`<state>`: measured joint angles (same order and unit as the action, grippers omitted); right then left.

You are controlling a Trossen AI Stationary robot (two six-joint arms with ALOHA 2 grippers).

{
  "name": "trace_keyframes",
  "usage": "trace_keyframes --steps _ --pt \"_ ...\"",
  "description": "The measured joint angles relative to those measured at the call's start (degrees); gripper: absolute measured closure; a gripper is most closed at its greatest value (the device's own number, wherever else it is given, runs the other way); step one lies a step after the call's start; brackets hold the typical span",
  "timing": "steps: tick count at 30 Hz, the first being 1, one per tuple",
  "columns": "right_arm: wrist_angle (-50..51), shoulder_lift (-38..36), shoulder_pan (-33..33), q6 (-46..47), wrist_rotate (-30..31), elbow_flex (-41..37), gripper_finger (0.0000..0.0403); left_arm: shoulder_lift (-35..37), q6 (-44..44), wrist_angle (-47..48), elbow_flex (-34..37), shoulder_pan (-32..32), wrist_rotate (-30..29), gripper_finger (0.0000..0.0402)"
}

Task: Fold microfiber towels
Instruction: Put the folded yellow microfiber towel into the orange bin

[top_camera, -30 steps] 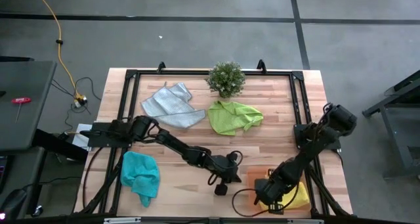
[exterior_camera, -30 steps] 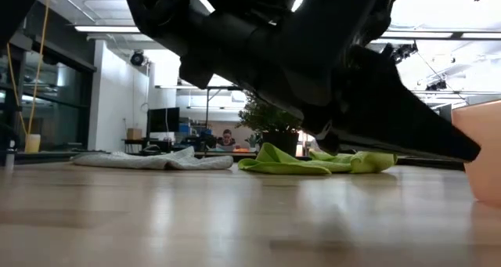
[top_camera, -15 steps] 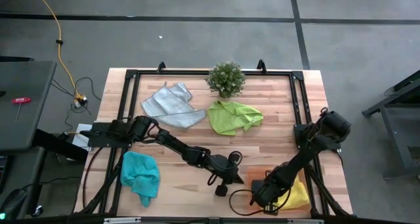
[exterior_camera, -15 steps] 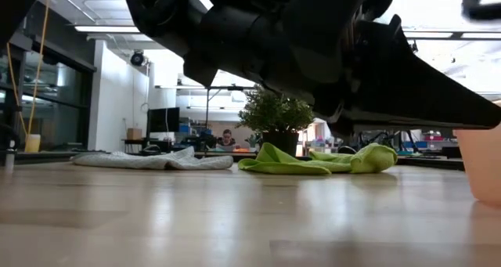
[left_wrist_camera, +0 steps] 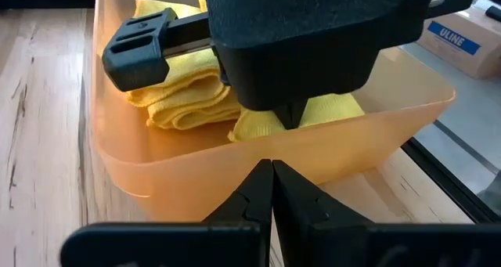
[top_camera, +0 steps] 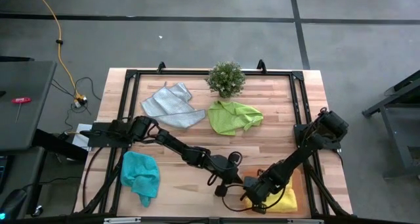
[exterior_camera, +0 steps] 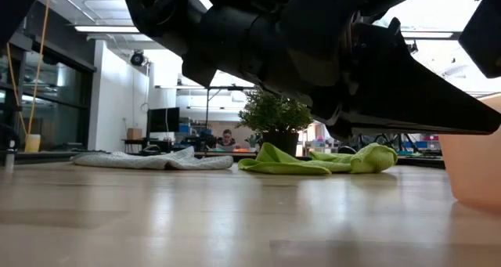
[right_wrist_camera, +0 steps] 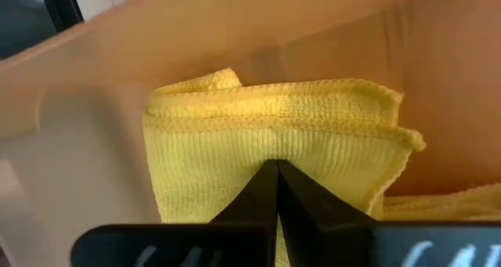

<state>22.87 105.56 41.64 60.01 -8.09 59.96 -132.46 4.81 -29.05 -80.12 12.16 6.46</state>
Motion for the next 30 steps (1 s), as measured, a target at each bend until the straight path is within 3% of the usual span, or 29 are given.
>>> trace_keyframes --steps 17,25,30 --pt "2.46 -0.37 4.88 4.43 -4.14 -0.04 0.0403 0.00 -0.04 0.98 0.00 -0.13 -0.02 0.0401" --pt "11.75 -3.02 4.90 4.41 -5.04 -0.04 0.0403 0.00 -0.06 1.00 0.00 -0.14 -0.06 0.0401" --pt "12.27 -4.15 4.92 4.21 -5.43 -0.04 0.0403 0.00 -0.04 1.00 0.00 -0.20 -0.24 0.0401"
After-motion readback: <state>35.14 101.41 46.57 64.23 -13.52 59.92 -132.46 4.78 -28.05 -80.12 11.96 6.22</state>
